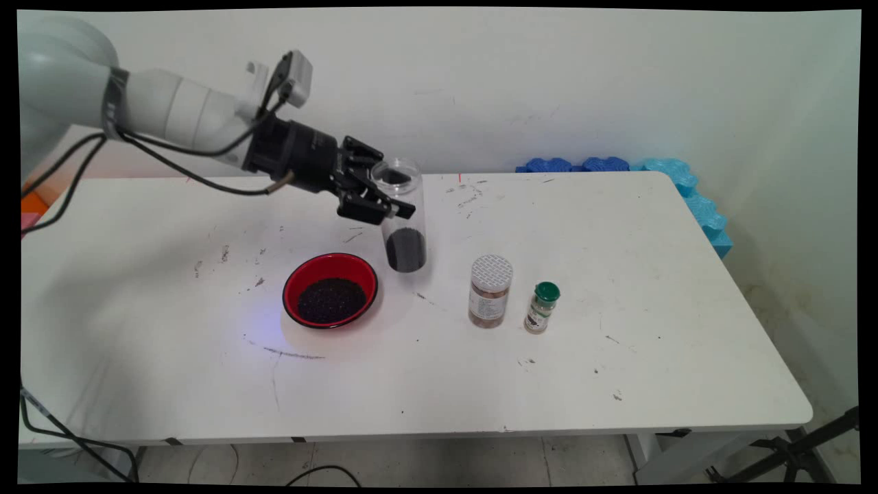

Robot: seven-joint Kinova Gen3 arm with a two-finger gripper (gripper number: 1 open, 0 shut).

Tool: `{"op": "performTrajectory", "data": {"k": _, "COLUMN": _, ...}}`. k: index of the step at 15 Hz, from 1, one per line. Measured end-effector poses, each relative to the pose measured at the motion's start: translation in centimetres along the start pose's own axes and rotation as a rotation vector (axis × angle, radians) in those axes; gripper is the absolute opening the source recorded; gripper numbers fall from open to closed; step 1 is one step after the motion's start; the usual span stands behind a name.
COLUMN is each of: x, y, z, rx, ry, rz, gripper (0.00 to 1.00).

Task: Place the picked object on the table

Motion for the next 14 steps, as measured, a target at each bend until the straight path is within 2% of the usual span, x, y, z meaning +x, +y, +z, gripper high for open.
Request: {"op": "performTrajectory", "data": {"k": 14, "x": -3.9, "y": 1.0, "z": 5.8, "rx": 0.022, "ry": -0.017, "rz": -0.056, "gripper": 0.00}}
